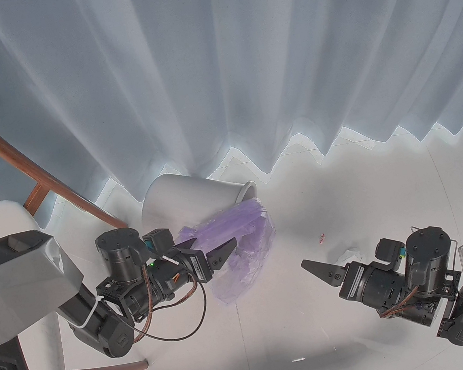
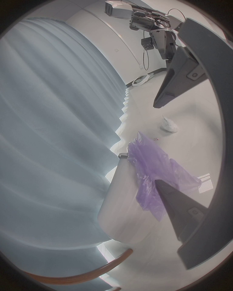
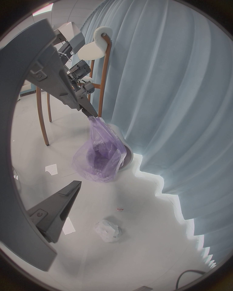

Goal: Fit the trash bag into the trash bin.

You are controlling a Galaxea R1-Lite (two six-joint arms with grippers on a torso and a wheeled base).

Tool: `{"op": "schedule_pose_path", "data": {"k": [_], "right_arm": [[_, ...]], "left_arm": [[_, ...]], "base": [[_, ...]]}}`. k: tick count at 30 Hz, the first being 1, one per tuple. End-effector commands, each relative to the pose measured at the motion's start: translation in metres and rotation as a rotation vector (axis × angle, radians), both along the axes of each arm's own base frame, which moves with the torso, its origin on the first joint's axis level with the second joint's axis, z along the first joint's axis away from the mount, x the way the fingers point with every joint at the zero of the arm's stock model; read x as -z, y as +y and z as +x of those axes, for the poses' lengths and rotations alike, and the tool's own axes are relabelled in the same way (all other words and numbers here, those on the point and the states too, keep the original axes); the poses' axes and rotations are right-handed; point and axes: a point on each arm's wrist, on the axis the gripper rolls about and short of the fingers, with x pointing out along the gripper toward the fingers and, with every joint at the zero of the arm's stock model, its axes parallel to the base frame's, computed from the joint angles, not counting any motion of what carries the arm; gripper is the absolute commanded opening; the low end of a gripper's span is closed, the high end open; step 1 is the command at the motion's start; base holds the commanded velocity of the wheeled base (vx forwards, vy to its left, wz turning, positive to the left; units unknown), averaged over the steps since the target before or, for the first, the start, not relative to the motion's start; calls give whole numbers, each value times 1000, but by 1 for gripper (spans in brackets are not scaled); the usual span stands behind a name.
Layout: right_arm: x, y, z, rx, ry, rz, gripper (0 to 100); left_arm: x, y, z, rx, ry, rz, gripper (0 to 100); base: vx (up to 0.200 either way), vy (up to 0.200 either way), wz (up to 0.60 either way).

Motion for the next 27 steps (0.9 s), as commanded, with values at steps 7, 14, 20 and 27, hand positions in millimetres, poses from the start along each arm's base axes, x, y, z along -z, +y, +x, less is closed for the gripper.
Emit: {"op": "schedule_pose_path", "data": {"k": [7,14,20,27], "right_arm": [[4,1,2,8,-4,0,100],[6,1,3,30,-3,-8,100],[10,1,3,53,7,-16,100],[15,3,7,54,-17,-7,100]], "left_arm": [[-13,15,-59,90,156,248,100],[22,12,-50,63,225,438,100],[49,1,-51,61,266,539,100],[72,-35,-4,-49,195,583,100]], "base": [[0,0,0],[0,0,0],[0,0,0],[0,0,0]]}}
